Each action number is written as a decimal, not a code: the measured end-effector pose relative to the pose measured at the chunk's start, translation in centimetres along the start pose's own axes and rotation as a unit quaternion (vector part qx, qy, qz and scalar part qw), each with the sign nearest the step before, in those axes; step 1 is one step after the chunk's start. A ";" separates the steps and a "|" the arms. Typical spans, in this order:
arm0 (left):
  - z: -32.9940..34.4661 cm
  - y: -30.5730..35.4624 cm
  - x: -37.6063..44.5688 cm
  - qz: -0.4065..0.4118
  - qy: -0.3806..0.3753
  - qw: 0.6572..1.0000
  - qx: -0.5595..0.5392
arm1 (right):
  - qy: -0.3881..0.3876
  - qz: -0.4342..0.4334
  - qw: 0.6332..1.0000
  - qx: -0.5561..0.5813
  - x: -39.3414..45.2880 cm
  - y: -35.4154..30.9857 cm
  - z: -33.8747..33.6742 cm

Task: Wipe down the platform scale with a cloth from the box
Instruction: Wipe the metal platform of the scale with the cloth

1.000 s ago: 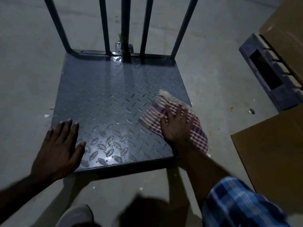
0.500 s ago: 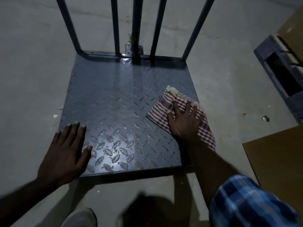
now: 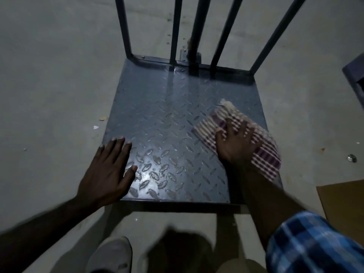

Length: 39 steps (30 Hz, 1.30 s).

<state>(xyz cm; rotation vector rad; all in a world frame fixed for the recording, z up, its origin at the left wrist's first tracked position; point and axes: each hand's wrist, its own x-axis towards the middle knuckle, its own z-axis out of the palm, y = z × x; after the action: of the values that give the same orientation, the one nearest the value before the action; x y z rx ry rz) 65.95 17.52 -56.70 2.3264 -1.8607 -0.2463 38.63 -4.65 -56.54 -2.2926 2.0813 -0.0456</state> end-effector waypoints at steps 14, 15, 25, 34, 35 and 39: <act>0.1 0.0 -0.2 -0.011 0.009 1.000 -0.016 | -0.014 -0.081 0.996 -0.027 0.1 -1.3 0.8; 0.1 0.0 -0.3 -0.014 0.011 1.000 -0.023 | -0.024 -0.111 0.993 -0.017 -0.1 -3.2 0.7; 0.5 -0.4 -0.2 -0.031 0.052 0.992 -0.109 | -0.041 -0.222 0.974 0.014 -3.4 -10.2 0.7; 0.7 -0.7 0.0 -0.090 0.116 0.970 -0.193 | -0.025 -0.494 0.869 0.032 -6.5 -17.8 1.2; 0.6 -0.5 0.0 -0.088 0.109 0.973 -0.182 | -0.027 -0.491 0.870 0.040 -6.0 -17.6 1.3; 1.0 -1.0 0.3 -0.046 0.082 0.990 -0.101 | -0.009 -0.425 0.905 0.025 -3.6 -19.9 1.9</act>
<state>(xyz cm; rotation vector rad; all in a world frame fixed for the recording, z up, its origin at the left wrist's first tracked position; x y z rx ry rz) 66.77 17.45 -57.96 2.2245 -1.5774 -0.2349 58.16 0.92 -57.39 -2.9275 0.8973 -0.1005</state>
